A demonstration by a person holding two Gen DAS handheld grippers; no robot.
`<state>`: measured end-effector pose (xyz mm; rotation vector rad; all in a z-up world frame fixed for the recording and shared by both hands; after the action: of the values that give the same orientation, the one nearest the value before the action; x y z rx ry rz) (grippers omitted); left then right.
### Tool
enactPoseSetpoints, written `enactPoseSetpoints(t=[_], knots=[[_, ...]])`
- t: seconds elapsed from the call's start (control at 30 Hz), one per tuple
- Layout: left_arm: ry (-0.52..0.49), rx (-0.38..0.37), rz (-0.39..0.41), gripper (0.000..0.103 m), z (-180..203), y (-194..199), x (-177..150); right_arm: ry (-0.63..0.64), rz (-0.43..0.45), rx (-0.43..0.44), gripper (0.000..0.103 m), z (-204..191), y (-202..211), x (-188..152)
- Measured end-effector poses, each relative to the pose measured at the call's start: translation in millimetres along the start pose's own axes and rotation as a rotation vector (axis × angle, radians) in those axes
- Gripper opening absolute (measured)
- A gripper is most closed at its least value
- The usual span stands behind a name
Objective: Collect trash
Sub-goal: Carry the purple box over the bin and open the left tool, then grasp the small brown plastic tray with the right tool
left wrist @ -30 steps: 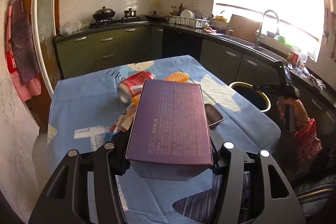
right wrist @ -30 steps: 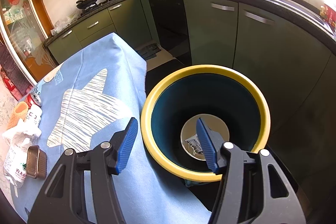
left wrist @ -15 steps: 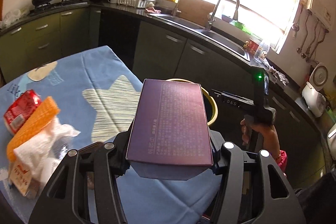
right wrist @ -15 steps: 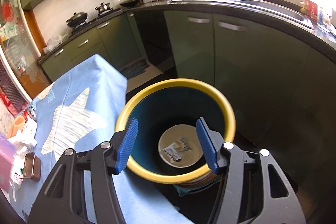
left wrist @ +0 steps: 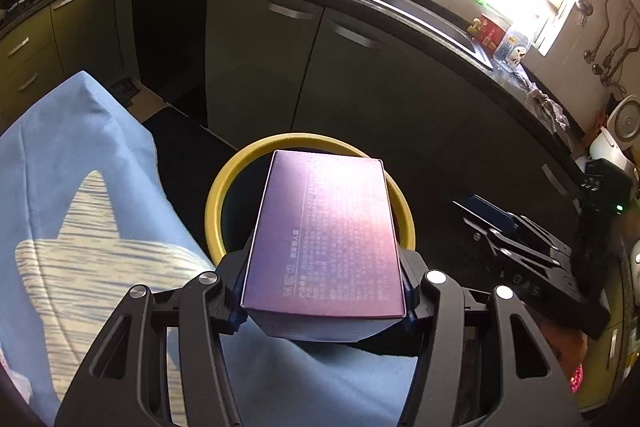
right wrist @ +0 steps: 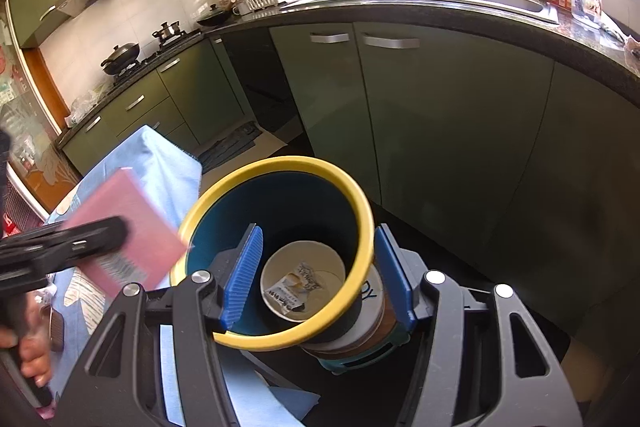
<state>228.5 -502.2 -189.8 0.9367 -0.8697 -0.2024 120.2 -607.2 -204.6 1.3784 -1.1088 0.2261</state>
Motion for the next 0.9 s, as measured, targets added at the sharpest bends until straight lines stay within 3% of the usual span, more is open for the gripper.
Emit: enactPoseSetpoints(t=[0.17,0.23,0.33,0.47,0.67,0.9], knots=[[-0.014,0.047,-0.033,0.058,0.1,-44.4,14.9,-0.012,-0.001,-0.01,0.056,9.1,-2.7,2.4],[-0.012,0.059,-0.031,0.066,-0.7,-50.2,17.9,-0.017,-0.002,-0.012,0.056,11.3,-3.9,3.0],[0.012,0.039,-0.011,0.067,-2.5,-41.3,19.6,-0.02,-0.002,-0.013,0.056,12.3,-4.6,3.5],[0.023,0.038,0.058,0.068,-6.4,-1.2,13.5,-0.011,-0.003,-0.005,0.056,7.3,-6.5,3.9],[0.031,0.06,0.189,0.079,-20.0,82.6,-15.6,0.042,-0.026,0.018,0.056,-20.6,-9.9,-2.0],[0.142,0.153,0.316,0.083,-76.1,179.6,-64.2,0.105,-0.056,0.085,0.056,-68.4,-9.0,-9.3]])
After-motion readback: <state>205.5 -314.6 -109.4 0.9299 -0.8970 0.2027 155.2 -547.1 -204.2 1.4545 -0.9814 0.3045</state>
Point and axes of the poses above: each gripper's, at about its wrist camera, not at the fingertips, and y roughly against the way its jaws point, z to its right, x to its top, the point moved 8 cm from there along -y, roughly the way its jaws point, and after that the axes turned 4 degrees about y, right-handed, at the moved point
